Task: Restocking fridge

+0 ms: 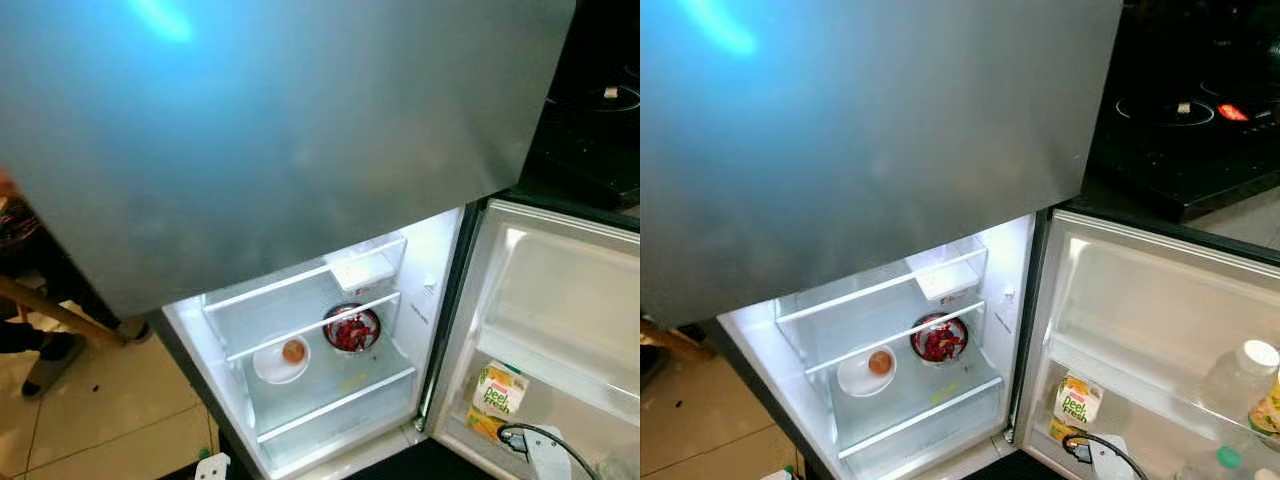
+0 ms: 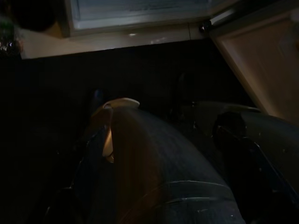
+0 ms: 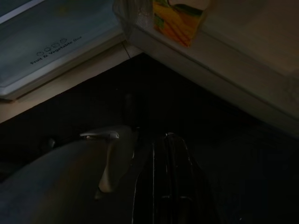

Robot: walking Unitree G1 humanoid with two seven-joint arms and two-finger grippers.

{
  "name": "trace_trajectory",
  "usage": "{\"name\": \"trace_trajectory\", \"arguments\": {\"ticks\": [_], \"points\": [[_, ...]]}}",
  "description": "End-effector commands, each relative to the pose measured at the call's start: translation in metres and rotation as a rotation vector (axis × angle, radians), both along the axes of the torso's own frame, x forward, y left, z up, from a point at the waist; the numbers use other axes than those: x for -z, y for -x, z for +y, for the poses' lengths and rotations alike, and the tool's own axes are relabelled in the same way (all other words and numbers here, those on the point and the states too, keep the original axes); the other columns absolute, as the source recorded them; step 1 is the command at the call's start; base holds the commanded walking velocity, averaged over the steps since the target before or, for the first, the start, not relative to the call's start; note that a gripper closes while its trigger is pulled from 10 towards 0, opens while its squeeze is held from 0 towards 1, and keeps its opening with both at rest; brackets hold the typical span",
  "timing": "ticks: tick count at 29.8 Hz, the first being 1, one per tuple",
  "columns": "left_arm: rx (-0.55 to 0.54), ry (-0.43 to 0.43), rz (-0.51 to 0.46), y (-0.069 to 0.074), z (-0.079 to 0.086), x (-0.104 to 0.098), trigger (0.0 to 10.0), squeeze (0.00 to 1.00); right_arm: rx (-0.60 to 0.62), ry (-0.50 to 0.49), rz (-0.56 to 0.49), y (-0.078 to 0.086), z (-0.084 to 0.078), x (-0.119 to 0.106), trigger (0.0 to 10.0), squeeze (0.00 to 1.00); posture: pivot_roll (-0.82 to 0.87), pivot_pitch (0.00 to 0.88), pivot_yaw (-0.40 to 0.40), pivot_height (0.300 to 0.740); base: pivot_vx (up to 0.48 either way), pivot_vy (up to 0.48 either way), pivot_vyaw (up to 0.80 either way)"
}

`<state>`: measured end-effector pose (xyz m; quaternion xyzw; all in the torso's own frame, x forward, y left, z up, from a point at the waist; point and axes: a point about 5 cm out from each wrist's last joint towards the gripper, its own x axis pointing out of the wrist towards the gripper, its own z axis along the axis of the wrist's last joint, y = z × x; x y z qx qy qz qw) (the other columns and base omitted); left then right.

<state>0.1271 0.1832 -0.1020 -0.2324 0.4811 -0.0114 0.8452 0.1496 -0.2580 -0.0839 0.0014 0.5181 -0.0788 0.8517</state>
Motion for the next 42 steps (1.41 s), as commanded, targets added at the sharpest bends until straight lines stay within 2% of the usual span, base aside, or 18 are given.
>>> {"name": "trace_trajectory", "arguments": {"ticks": [1, 4, 8, 18, 27, 32, 42], "points": [[-0.063, -0.032, 0.012, 0.004, 0.011, 0.001, 10.0, 0.00, -0.007, 0.000, 0.000, -0.003, 0.003, 0.000, 10.0, 0.00, -0.04, 0.037, 0.013, 0.740, 0.000, 0.000, 0.00], [-0.099, -0.037, -0.001, 0.003, 0.013, 0.000, 10.0, 0.00, 0.000, -0.016, -0.004, -0.002, 0.007, 0.001, 10.0, 0.00, -0.04, 0.040, 0.020, 0.740, 0.000, 0.000, 0.00], [-0.040, -0.033, 0.004, 0.006, 0.006, 0.001, 10.0, 0.00, -0.014, -0.018, 0.006, 0.001, 0.011, 0.004, 10.0, 0.00, -0.03, 0.042, 0.026, 0.740, 0.000, 0.000, 0.00], [-0.042, -0.022, 0.024, 0.013, 0.000, 0.004, 10.0, 0.00, -0.008, -0.025, 0.028, 0.009, 0.013, 0.007, 10.0, 0.00, -0.04, 0.048, 0.027, 0.740, 0.000, 0.000, 0.00], [-0.042, -0.017, 0.015, 0.013, -0.001, 0.004, 10.0, 0.00, -0.007, -0.024, 0.025, 0.008, 0.012, 0.007, 10.0, 0.00, -0.03, 0.049, 0.025, 0.740, 0.000, 0.000, 0.00], [-0.007, -0.016, 0.013, 0.013, 0.000, 0.004, 10.0, 0.00, -0.006, -0.029, 0.022, 0.007, 0.014, 0.007, 10.0, 0.00, -0.03, 0.045, 0.028, 0.740, 0.000, 0.000, 0.00], [0.034, -0.016, 0.029, 0.016, -0.002, 0.005, 10.0, 0.00, -0.005, -0.035, 0.023, 0.007, 0.017, 0.008, 10.0, 0.00, -0.03, 0.043, 0.033, 0.740, 0.000, -0.444, 0.00]]}}
